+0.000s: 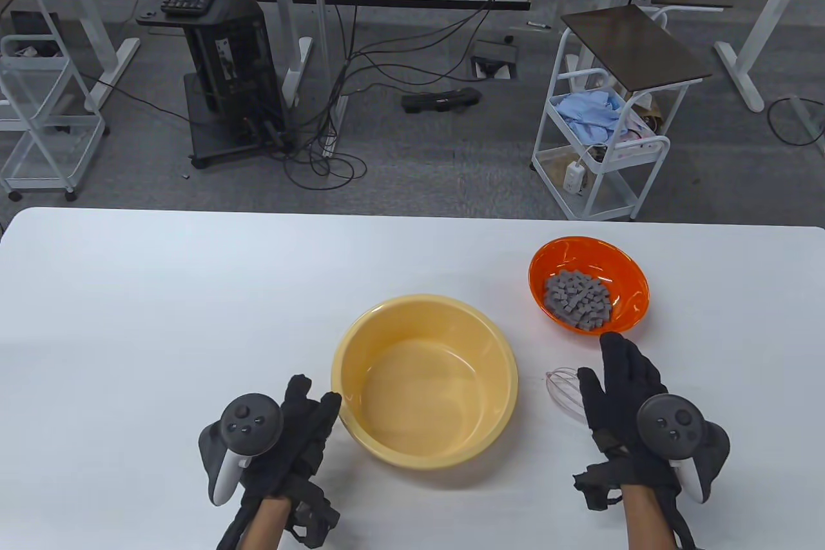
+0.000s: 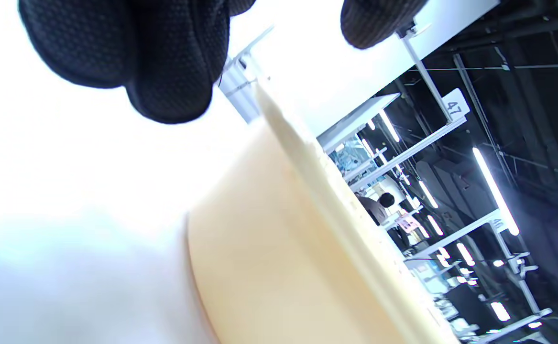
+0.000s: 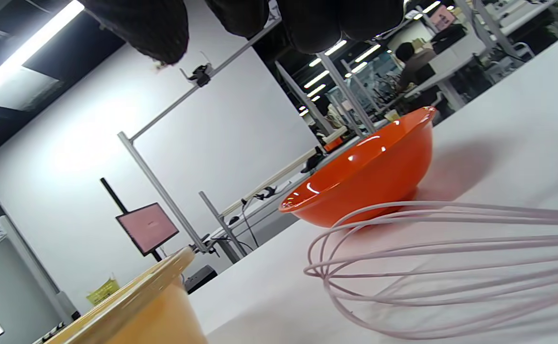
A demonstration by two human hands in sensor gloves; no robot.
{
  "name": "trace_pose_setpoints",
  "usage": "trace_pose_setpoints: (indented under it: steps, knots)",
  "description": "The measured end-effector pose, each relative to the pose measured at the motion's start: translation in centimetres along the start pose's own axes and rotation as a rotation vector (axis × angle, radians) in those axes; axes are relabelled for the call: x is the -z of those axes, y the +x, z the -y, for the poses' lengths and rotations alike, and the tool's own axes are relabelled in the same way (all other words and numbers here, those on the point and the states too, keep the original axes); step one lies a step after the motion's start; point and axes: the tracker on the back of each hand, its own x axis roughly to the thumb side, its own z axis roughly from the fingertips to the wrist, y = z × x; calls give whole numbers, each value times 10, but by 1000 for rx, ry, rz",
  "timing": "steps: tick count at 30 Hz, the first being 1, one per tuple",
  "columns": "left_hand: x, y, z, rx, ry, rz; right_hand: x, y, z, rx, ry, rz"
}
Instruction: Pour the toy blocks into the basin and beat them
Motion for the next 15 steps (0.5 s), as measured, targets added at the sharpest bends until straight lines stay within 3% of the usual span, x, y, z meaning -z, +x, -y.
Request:
trace_pose_setpoints:
  steps: [6, 10, 15]
  knots:
    - [-4, 8, -32, 360, 128, 137, 35, -20, 7, 30, 44, -206]
    - [-5, -6, -30, 573, 159, 197, 56, -33, 8, 54, 77, -306]
    - [-11, -29, -21, 635, 207, 234, 81, -45, 10, 38, 99, -406]
